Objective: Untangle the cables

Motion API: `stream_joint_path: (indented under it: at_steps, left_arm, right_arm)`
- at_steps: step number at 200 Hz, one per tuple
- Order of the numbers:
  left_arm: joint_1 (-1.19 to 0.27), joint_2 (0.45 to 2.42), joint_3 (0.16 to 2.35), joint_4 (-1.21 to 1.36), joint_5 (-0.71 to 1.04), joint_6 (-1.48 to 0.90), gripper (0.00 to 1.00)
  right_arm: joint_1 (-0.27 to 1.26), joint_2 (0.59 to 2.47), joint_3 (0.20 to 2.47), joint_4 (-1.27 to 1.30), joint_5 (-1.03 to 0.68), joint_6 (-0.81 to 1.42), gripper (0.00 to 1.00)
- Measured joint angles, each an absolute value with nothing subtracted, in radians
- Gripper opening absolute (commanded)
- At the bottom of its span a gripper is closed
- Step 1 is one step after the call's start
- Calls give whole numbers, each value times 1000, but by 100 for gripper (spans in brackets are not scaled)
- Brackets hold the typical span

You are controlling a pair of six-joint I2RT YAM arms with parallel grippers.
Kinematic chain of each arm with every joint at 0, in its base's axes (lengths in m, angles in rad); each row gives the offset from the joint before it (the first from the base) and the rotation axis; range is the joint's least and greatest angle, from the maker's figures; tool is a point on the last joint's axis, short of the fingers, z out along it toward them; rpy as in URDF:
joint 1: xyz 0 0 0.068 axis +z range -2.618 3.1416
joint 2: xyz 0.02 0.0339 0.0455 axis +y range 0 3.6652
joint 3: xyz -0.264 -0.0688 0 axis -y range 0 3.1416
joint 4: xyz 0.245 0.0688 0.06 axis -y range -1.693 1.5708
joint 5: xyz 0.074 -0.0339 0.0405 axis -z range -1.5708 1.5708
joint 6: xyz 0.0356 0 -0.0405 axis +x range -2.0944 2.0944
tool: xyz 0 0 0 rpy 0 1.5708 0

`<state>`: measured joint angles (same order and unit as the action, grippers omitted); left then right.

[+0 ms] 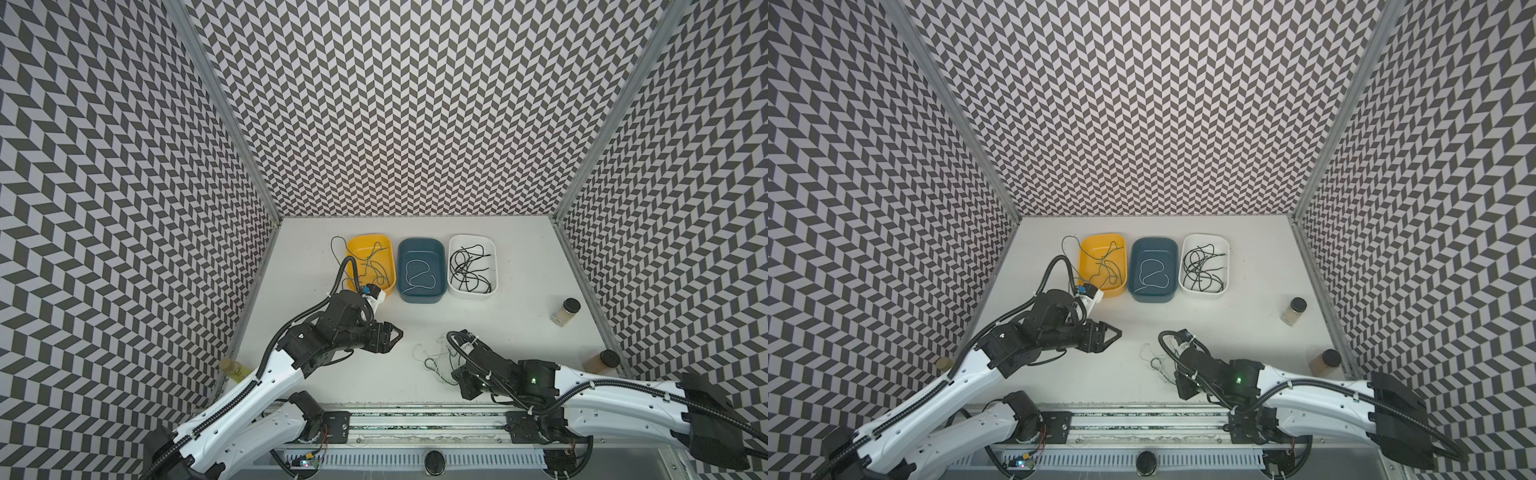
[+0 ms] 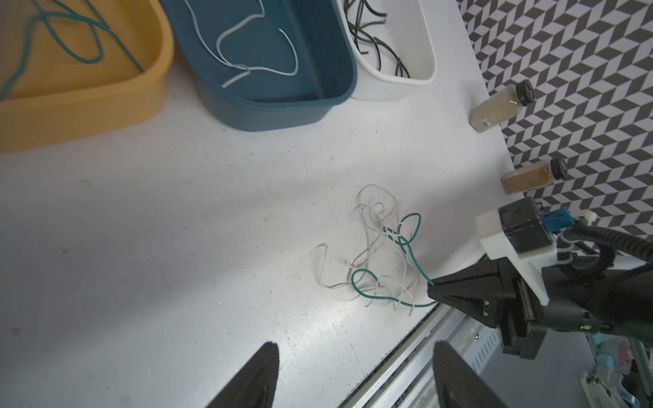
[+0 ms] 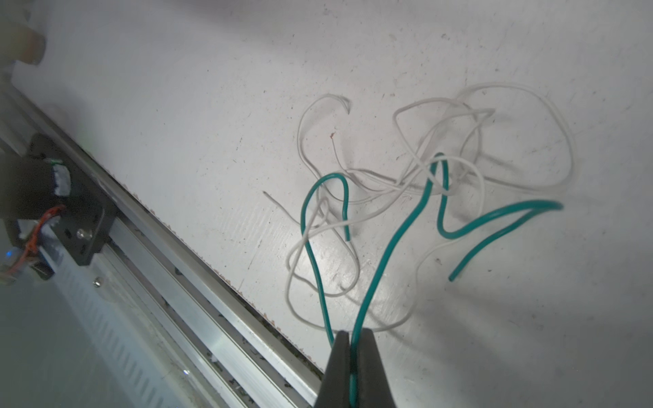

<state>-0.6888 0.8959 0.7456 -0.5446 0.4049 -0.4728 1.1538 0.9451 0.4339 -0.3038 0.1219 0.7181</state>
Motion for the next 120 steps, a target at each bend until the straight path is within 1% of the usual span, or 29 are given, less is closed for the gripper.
stream_joint_path:
  at_steps: [27, 49, 95, 120]
  left_arm:
    - [-782, 981, 745, -464, 466, -496, 71]
    - [-830, 1039, 744, -398, 523, -511, 71]
    - [-867, 1078, 721, -232, 624, -566, 72]
    - [-885, 1084, 710, -147, 679, -586, 72]
  right_arm:
    - [1154, 864, 439, -338, 112, 656, 0]
    - [1154, 775, 451, -357, 105, 588, 0]
    - [1154, 611, 454, -392, 74, 477, 0]
    - [1154, 569, 469, -416, 52, 436, 0]
